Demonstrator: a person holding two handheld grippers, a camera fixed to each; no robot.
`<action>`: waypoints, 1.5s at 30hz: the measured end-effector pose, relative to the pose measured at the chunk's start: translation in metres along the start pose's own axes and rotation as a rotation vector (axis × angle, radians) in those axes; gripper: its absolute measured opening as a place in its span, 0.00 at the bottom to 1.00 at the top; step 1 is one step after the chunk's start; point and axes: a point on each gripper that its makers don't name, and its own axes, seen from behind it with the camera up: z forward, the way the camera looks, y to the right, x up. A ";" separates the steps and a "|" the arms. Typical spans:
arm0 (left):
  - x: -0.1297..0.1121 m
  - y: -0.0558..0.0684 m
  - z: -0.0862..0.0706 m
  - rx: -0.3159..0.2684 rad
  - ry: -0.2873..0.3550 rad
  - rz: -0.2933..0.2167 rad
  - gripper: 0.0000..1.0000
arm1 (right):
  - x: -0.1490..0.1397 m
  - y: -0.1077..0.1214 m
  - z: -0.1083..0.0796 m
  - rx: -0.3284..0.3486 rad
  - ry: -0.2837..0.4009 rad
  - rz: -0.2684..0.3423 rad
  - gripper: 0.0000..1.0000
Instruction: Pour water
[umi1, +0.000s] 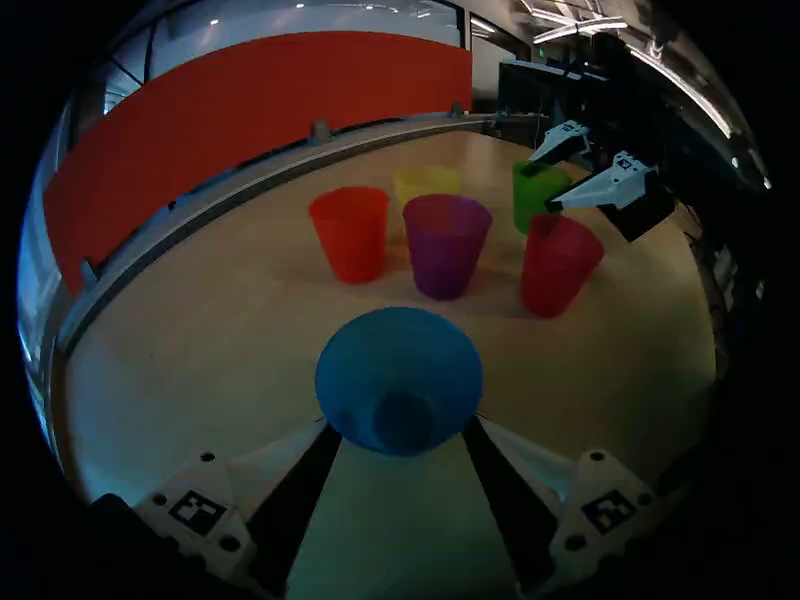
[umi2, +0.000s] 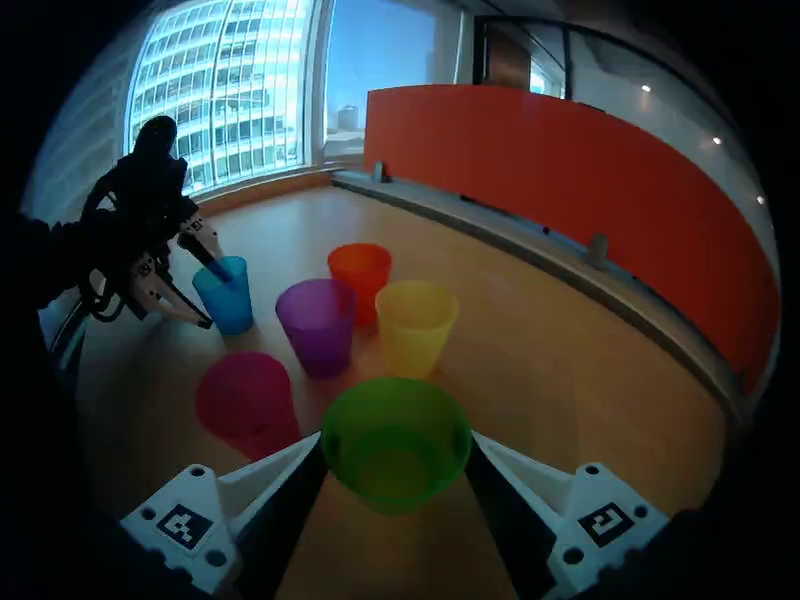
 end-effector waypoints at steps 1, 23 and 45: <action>-0.001 0.000 -0.001 0.000 -0.001 0.001 0.87 | -0.001 0.000 0.001 -0.001 -0.002 0.001 0.92; -0.014 0.009 -0.017 -0.001 -0.005 -0.026 0.87 | -0.021 -0.002 0.006 -0.010 -0.011 0.031 0.92; -0.013 0.006 -0.043 0.065 0.049 -0.087 0.87 | -0.031 -0.006 -0.026 -0.068 0.007 0.067 1.00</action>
